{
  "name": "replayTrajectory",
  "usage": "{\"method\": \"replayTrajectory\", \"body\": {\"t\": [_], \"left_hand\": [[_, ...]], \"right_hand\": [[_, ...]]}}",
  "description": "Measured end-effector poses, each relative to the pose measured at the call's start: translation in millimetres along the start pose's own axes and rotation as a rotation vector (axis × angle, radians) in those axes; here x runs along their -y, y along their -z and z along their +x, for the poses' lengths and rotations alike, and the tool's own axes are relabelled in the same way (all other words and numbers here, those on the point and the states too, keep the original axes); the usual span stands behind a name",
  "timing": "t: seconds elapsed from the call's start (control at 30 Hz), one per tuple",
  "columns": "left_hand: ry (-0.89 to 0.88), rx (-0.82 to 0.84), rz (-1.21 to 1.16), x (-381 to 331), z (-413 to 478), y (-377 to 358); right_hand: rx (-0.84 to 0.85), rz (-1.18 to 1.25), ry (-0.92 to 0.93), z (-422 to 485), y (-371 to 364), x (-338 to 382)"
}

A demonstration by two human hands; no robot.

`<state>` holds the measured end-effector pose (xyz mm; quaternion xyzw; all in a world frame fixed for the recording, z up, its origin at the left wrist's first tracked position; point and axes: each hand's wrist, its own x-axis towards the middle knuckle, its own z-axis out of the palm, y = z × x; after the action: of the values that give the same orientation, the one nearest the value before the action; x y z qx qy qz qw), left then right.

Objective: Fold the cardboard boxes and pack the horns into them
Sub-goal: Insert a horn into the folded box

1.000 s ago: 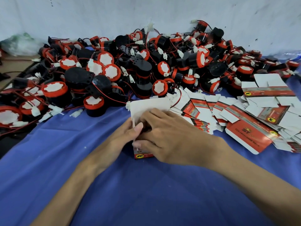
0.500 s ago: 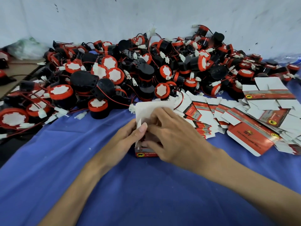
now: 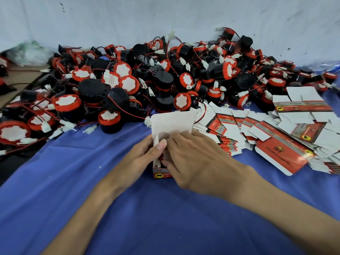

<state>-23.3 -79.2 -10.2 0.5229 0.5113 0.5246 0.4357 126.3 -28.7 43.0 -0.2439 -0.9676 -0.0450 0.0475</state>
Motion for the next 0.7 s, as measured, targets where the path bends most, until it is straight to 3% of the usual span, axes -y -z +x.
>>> {"method": "replayTrajectory", "body": {"t": [0.27, 0.43, 0.7], "left_hand": [[-0.013, 0.019, 0.002, -1.3, -0.5, 0.0], [-0.036, 0.031, 0.002, -0.3, -0.5, 0.8], [-0.074, 0.082, 0.03, 8.1, 3.8, 5.6]], "right_hand": [[0.003, 0.085, -0.011, -2.9, 2.0, -6.0], [0.008, 0.011, -0.04, 2.6, -5.5, -1.3], [-0.065, 0.236, -0.139, 7.4, -8.0, 0.0]]}}
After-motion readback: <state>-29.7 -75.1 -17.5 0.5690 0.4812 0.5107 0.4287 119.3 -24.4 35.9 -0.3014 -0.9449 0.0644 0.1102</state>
